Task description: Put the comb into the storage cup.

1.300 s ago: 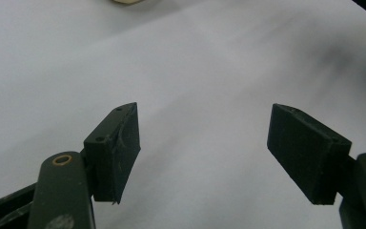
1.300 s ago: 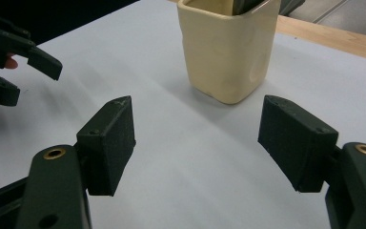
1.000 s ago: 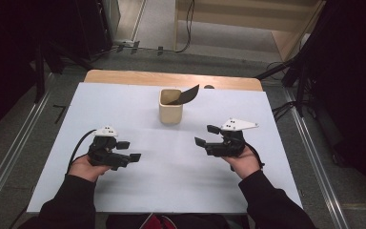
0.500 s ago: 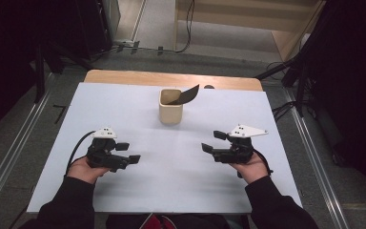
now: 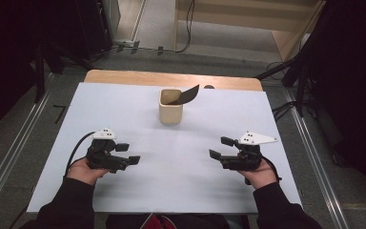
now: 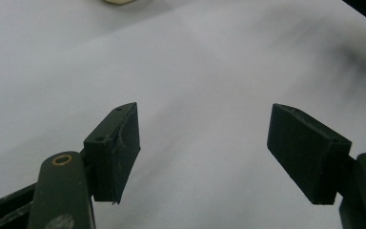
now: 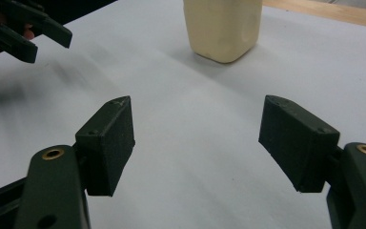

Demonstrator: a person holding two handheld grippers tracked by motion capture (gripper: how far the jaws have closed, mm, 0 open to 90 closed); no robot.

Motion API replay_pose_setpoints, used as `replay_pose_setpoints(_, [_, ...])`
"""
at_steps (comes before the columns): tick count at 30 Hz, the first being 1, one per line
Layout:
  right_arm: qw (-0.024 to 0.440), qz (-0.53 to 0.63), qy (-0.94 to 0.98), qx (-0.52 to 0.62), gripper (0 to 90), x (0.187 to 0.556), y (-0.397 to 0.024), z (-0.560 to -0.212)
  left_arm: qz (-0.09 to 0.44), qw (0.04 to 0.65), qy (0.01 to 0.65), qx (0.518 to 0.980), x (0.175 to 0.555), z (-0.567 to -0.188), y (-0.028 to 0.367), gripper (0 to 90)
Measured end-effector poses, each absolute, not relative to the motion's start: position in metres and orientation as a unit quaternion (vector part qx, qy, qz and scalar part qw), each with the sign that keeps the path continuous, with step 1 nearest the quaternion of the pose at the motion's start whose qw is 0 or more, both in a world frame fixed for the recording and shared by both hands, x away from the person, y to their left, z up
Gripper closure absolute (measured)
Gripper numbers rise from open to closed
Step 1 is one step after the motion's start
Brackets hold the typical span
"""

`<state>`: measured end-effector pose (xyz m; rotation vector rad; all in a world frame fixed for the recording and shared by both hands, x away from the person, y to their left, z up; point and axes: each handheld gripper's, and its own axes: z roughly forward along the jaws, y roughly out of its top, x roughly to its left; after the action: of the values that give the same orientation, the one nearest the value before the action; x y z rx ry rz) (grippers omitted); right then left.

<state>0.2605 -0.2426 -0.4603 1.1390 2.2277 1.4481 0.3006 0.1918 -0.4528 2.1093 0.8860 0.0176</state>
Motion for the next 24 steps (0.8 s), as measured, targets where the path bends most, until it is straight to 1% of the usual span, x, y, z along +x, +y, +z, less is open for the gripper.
replay_pose_setpoints(11, [0.133,0.490,0.763,0.400,25.7,0.250,-0.257,-0.464,0.006,0.414,0.353,0.839,0.297,-0.453,0.195,27.2])
replay_pose_setpoints(17, [0.142,0.481,0.769,0.398,25.7,0.248,-0.261,-0.466,0.006,0.415,0.354,0.838,0.296,-0.453,0.196,27.2])
replay_pose_setpoints(24, [0.141,0.476,0.771,0.399,25.7,0.247,-0.264,-0.469,0.004,0.418,0.352,0.837,0.295,-0.453,0.197,27.2])
